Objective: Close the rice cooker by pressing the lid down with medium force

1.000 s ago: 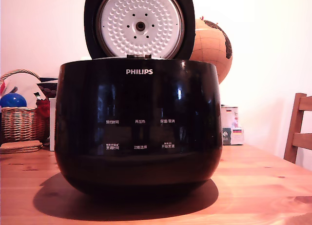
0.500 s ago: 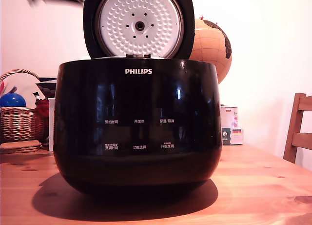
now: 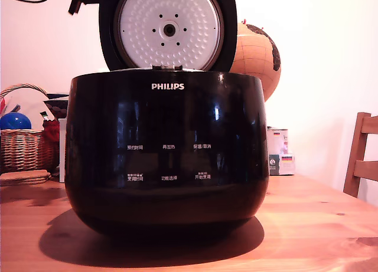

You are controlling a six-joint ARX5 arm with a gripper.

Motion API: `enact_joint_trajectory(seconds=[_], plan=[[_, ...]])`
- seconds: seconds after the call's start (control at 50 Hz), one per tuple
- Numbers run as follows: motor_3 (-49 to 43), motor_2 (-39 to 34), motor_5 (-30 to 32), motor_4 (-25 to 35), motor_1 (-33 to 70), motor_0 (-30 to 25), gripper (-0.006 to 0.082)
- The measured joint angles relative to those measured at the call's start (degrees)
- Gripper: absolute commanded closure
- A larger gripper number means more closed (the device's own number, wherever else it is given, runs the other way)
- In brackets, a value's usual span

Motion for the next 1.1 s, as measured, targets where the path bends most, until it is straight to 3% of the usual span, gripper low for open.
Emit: enact_joint_trajectory(seconds=[0.32, 0.52, 0.66, 0.68, 0.82, 1.1], plan=[[-11.5, 0.8, 0.5, 1.7, 0.0, -2.8, 0.0788], [-17.4, 0.9, 4.4, 1.0, 0.0, -7.0, 0.0788], [-20.2, 1.0, 8.0, -6.2, 0.0, -10.6, 0.0788], [-20.2, 1.0, 9.0, -10.6, 0.0, -11.1, 0.0788], [-19.7, 1.1, 9.5, -17.1, 0.0, -14.7, 0.0788], [-16.3, -0.7, 9.5, -21.0, -0.8, -17.6, 0.0788]])
